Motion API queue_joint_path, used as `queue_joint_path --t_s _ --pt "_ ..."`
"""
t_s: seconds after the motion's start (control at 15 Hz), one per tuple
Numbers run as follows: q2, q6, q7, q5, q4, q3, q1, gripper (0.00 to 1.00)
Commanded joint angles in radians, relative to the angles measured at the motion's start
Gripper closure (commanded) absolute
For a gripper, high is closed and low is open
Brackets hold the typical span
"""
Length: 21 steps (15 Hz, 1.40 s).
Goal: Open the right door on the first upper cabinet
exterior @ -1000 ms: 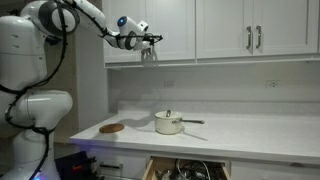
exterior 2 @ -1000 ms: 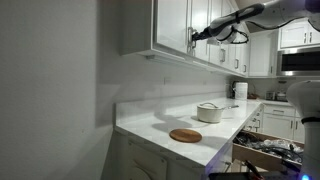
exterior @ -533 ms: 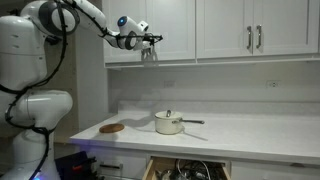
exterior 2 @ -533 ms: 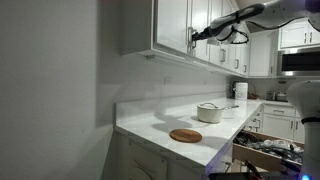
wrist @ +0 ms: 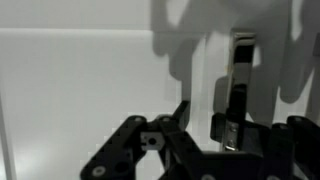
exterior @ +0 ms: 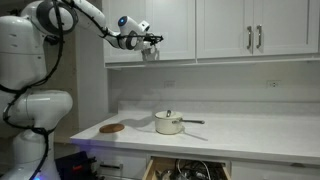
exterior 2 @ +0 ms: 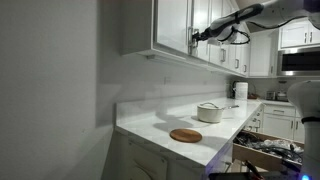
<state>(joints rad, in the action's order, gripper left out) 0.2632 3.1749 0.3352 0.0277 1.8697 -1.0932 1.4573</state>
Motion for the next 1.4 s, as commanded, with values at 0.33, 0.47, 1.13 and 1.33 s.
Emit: queue_joint_path --t_s 0.33,0.47,1.13,1.33 --pt "-0.143 0.008 -0.168 -0.001 -0.039 0.082 -0.242 0.94" --pt "-0.150 -0.010 -0.193 -0.015 -0.041 0.130 -0.295 0.94" --pt "-0.025 -0.184 -0.515 -0.331 0.043 0.526 -0.717 0.94" --pt "0.023 -0.231 -0.630 -0.449 0.077 0.619 -0.807 0.94"
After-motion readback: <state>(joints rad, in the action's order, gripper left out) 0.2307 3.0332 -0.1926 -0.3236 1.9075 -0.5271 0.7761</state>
